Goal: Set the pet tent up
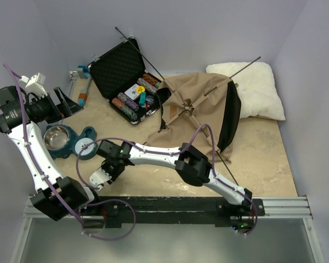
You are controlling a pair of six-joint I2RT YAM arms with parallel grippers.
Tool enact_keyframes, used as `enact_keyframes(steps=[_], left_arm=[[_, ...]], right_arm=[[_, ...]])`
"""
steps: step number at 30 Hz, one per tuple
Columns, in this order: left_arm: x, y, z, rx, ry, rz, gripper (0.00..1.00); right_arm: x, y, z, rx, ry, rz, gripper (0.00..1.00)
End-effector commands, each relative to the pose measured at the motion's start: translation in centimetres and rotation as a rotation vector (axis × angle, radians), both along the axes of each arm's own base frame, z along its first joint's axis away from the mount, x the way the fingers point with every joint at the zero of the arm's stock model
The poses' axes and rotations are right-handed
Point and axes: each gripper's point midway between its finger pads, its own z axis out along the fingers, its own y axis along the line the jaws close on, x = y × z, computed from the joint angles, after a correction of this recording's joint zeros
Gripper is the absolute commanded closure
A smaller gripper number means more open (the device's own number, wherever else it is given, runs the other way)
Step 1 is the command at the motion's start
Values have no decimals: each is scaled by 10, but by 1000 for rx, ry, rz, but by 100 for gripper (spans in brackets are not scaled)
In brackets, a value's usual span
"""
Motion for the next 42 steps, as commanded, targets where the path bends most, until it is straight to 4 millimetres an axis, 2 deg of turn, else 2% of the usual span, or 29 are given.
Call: enact_keyframes(steps=[1,2,3,5,6,10,12,15,18,21,23,25,28,31,34,37,42], left_arm=[[0,-3,12,-13,-41,-11,1],[1,-3,12,-20,-42,-18,1],[1,-4,15,-28,-52,-24,1],[2,-9,24,-42,-108,-60,0],[1,-13,30,-50,-150,-86,0],[5,-22,43,-86,-292,-138,0],[7,-23,44,-75,-356,-150,0],[14,-19,33,-51,-415,-142,0],[16,-29,19,-42,-453,-195,0],[17,-59,0,67,-504,-275,1],[11,-86,-16,113,-534,-354,1],[4,-103,-28,135,-601,-400,2],[-12,-122,-47,73,-675,-457,5],[-24,-143,-51,6,-743,-487,6],[-31,-171,-42,-46,-824,-531,7],[-29,-195,-39,-74,-848,-588,8],[-20,-223,-18,-120,-936,-627,9]], right_arm=[[17,-44,-36,-188,40,-11,80],[21,-48,-32,-198,39,-21,96],[25,-50,-25,-194,36,-44,100],[36,-45,7,-122,25,-105,100],[41,-41,41,-45,14,-136,100],[61,-52,129,146,-17,-196,100],[71,-62,162,203,-34,-233,100],[89,-78,211,287,-47,-297,100],[100,-92,257,366,-65,-346,100],[107,-105,296,448,-91,-387,100],[110,-112,326,511,-114,-409,100],[113,-119,353,569,-123,-435,100],[116,-129,382,624,-140,-462,100],[115,-139,404,672,-154,-483,100],[113,-145,417,705,-163,-499,100],[113,-151,428,732,-170,-523,100],[112,-160,449,780,-166,-565,100]])
